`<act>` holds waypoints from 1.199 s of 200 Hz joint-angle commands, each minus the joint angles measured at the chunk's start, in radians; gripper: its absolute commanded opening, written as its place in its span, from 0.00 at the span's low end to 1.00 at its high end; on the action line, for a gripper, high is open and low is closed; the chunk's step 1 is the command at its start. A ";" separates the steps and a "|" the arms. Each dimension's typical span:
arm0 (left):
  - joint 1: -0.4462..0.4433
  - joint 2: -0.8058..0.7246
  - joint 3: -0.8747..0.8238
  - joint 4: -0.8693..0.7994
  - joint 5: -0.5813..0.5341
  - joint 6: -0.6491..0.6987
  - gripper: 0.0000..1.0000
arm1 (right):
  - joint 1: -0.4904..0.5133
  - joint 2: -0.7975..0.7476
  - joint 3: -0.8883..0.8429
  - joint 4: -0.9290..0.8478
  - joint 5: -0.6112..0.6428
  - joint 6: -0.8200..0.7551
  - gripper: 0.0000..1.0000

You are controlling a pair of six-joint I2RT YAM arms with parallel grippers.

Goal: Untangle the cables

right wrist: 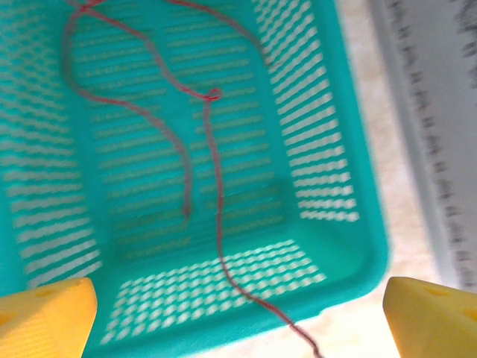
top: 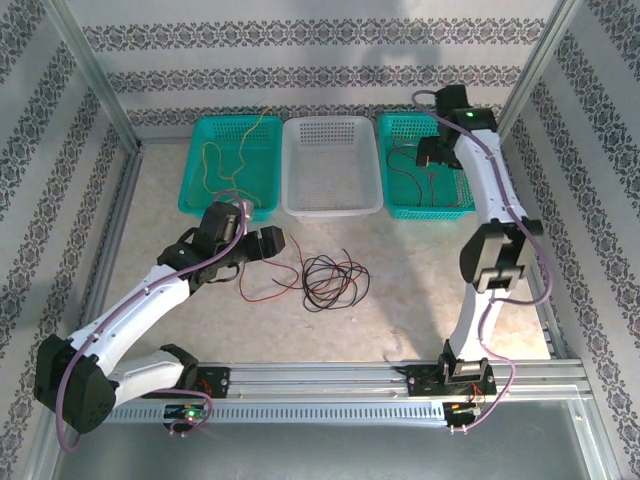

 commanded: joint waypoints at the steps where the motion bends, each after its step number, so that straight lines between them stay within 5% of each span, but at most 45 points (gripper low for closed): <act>1: 0.002 -0.004 0.005 0.005 0.034 0.014 0.82 | -0.008 -0.203 -0.116 0.131 -0.307 0.097 0.98; 58: 0.000 -0.035 -0.059 0.067 0.067 -0.045 0.82 | -0.041 -0.449 -0.345 0.379 -0.344 0.178 0.98; 77: -0.003 -0.025 -0.064 0.083 0.089 -0.052 0.81 | -0.062 -0.334 -0.236 0.124 -0.028 0.166 0.98; 99: -0.013 -0.021 -0.054 0.100 0.089 -0.051 0.80 | -0.093 -0.255 -0.229 -0.070 -0.005 0.191 0.98; 169: -0.044 0.086 0.046 0.156 0.120 -0.046 0.78 | -0.148 -0.508 -0.819 0.010 -0.372 0.224 0.98; 185: -0.046 0.098 0.065 0.162 0.126 -0.043 0.78 | -0.158 -0.561 -0.851 0.000 -0.447 0.189 0.99; 211: -0.045 0.118 0.096 0.165 0.140 -0.042 0.78 | -0.182 -0.619 -0.837 0.074 -0.763 0.149 0.98; 240: -0.047 0.126 0.105 0.175 0.146 -0.051 0.78 | -0.172 -0.652 -0.827 0.333 -1.047 0.319 0.98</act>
